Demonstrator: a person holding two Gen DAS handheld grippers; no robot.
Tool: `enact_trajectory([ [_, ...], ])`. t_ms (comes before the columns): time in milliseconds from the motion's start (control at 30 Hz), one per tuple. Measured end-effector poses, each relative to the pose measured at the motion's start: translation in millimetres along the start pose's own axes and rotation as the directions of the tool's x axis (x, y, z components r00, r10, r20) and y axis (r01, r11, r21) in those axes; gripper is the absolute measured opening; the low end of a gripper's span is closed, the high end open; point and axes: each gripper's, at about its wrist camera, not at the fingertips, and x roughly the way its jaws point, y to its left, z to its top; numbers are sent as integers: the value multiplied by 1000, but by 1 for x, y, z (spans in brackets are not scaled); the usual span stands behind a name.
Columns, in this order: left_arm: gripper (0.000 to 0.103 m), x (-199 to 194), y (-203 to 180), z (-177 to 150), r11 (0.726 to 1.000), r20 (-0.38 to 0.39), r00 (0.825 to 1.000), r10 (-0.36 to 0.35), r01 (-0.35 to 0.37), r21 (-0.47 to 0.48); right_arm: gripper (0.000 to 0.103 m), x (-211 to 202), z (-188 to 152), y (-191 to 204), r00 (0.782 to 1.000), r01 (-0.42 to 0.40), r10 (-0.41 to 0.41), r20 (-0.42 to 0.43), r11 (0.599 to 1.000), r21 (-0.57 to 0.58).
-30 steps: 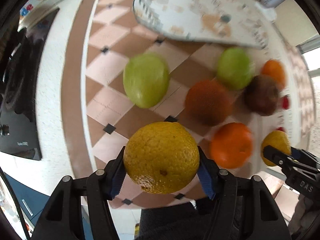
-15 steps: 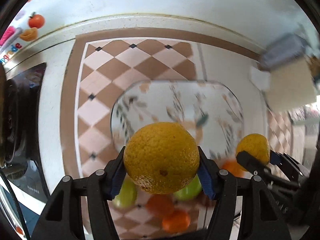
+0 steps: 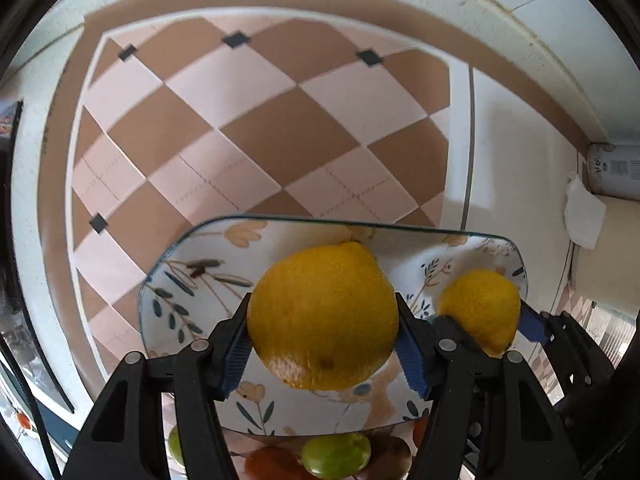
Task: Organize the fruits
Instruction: 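Carry both lemons onto the floral plate and open both grippers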
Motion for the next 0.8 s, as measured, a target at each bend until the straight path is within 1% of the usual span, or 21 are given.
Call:
enact_trajectory([
  [100,61,3,4,-1,1000,2,1000,-3,3,-5,62,4,8,2,1000,-4,3,-15,1000,-22],
  [167,62,6,5,-2,1000,3,1000,11,-11,-4,62,5,10,2,1000,-4,2,-31,999,-36],
  [267,62,5,5,1,1000,-5,1000,19,-19,-11,62,6,12,-1,999,-9,8,-52,1000,-29],
  [300,62,5,5,1,1000,-2,1000,17,-17,-13,65,6,13,-2,998,-14,12,-56,1000,-22],
  [333,62,2,1,2,1000,12,1000,15,-15,-12,75,5,14,-4,998,-23,23,-58,1000,-11],
  [367,64,0,0,4,1000,24,1000,20,-20,-9,80,4,14,-5,998,-24,24,-56,1000,-3],
  [400,72,-4,1,4,1000,38,999,24,-24,-6,83,3,14,-6,998,-24,24,-51,1000,3],
  [433,76,-7,0,0,1000,45,999,24,-24,-5,84,1,14,-8,998,-27,27,-48,1000,7],
  [467,81,-11,1,-1,1000,54,998,27,-27,-3,84,-1,12,-9,999,-23,24,-48,1000,12],
  [600,83,-26,6,-8,998,100,993,67,-67,-5,91,-11,2,-13,999,2,-1,-35,1000,25],
  [733,83,-39,10,-26,994,148,984,103,-106,9,91,-26,-19,-13,999,52,-52,-9,998,38],
  [800,83,-47,10,-38,991,182,974,131,-136,13,91,-35,-33,-12,996,83,-84,9,995,49],
])
